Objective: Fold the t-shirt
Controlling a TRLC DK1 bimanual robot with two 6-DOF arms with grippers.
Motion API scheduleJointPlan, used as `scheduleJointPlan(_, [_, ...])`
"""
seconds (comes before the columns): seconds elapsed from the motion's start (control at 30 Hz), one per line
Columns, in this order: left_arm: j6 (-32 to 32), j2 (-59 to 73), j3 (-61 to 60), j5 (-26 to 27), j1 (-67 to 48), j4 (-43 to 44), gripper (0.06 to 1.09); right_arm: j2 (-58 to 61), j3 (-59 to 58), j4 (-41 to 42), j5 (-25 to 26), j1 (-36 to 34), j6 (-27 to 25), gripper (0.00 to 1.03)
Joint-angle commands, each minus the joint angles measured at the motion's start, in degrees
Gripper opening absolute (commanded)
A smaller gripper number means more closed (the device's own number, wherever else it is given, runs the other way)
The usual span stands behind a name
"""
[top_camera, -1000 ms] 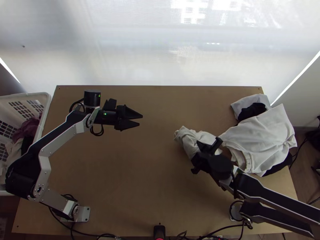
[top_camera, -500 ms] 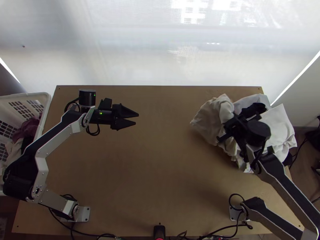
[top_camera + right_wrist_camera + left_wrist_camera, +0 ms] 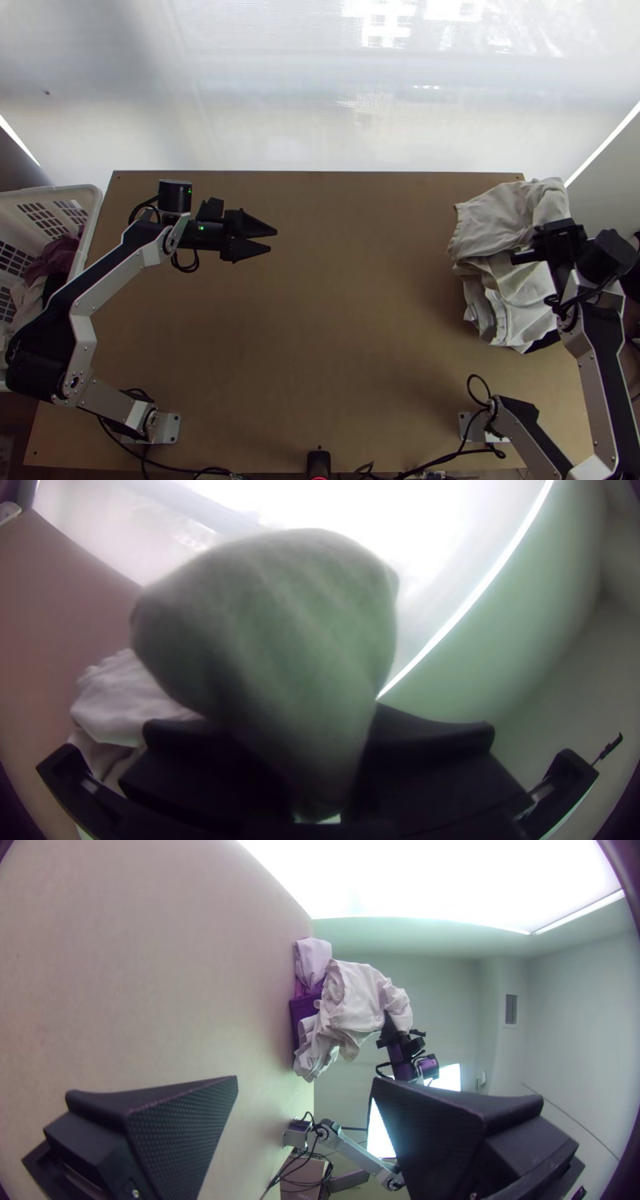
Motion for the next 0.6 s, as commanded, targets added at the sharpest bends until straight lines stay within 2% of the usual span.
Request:
scheduleJointPlan(0.0, [1.3,0.0,0.0,0.0,-0.5,-1.4,1.04,0.2,-0.2,-1.7,-4.1,-14.2,1.4,0.03])
scheduleJointPlan(0.13, [1.5,0.2,-0.1,-0.1,-1.2,-1.5,1.04,0.3,-2.6,-3.1,-6.2,-19.7,4.2,0.03])
scheduleJointPlan(0.47, [1.6,0.4,-0.2,-0.1,-3.5,-1.5,1.04,7.9,-11.7,-1.3,-6.3,-23.9,6.8,0.03])
scheduleJointPlan(0.57, [1.8,0.2,-0.3,-0.1,-3.4,-1.8,1.04,12.0,-10.1,0.2,-6.3,-25.2,7.0,0.12])
